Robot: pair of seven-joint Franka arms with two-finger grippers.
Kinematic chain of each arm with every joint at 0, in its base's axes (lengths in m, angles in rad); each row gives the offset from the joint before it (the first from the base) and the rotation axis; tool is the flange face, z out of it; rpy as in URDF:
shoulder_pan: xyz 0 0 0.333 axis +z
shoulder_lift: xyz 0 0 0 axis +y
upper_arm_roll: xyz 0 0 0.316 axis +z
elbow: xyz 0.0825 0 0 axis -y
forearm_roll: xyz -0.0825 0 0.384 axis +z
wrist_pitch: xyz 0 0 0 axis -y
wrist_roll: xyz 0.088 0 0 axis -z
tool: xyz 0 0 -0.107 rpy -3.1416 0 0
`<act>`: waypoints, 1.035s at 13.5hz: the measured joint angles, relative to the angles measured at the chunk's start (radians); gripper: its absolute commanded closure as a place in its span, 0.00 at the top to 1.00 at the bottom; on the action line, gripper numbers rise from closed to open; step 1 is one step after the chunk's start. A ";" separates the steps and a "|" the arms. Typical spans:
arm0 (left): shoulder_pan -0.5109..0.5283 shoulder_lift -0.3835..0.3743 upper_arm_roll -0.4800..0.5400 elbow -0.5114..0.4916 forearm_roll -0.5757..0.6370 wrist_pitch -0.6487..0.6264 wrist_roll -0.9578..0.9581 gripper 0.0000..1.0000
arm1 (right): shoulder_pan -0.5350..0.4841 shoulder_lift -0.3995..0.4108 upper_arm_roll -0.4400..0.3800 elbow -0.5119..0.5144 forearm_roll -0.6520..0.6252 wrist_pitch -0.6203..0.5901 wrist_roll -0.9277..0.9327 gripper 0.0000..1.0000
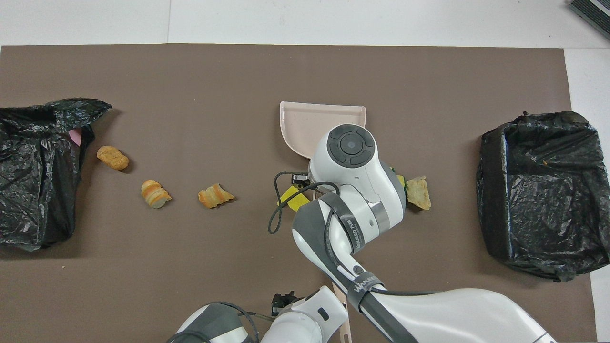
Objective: Sweep and dump trash in bin
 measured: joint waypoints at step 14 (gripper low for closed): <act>-0.108 0.250 -0.003 0.220 0.089 -0.067 -0.178 0.61 | -0.218 -0.171 -0.008 0.021 -0.006 -0.210 -0.803 0.00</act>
